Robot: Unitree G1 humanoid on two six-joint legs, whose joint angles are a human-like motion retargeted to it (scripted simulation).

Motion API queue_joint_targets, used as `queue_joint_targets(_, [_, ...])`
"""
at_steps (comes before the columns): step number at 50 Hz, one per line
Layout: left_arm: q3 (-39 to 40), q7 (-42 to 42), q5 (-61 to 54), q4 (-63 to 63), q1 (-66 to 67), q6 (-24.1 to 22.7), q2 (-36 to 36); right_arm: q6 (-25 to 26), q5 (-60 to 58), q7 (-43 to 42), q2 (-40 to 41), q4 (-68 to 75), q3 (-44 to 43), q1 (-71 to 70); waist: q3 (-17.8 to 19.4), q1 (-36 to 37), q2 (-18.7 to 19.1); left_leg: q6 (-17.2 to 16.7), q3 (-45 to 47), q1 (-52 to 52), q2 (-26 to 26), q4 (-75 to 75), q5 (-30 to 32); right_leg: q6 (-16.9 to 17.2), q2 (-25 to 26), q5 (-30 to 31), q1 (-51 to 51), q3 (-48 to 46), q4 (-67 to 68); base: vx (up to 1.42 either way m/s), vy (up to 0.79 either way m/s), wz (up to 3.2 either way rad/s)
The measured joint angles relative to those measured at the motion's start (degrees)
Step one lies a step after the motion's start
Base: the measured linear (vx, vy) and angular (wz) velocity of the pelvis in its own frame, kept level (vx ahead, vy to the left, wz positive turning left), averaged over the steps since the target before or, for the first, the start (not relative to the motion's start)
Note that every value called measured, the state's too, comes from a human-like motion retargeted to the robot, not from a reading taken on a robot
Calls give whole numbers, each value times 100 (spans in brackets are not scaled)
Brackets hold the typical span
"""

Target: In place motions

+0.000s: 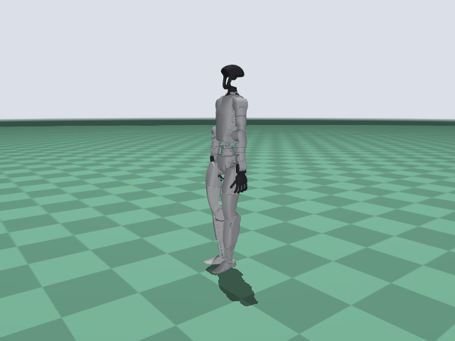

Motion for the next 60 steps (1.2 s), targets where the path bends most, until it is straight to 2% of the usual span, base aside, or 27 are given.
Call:
queue_joint_targets(23, [-8,-33,-15,-47,18,7,-20,29,-56,3,-45,-1,18,-19,23,64,71,-7,-87,-60,-20,6,48,5,-39,28,17,-78,-11,5,-3,4])
queue_joint_targets(35, [64,-14,-17,-38,32,13,-91,26,-56,-21,-120,10,-3,47,16,350,51,-24,-361,-116,-137,74,95,43,-153,-58,158,-345,-21,35,-1,23])
queue_joint_targets(42, [2,-2,-5,-1,-227,30,-150,33,27,-57,-220,36,-96,334,121,921,1,-19,-670,-115,-301,143,166,89,-288,-138,376,-659,-41,35,31,45])
queue_joint_targets(52, [-614,62,122,101,-810,-13,-98,-35,-143,-22,-132,-9,-587,895,508,2142,-359,-36,-1730,-164,-798,262,463,257,-583,-377,923,-1529,-115,6,25,106])
queue_joint_targets(60, [-666,234,192,297,-758,-20,-20,-67,-284,-45,-47,-53,-597,1049,571,2601,-503,-126,-2358,-313,-1009,282,750,439,-684,-537,1139,-2140,-77,5,12,79])
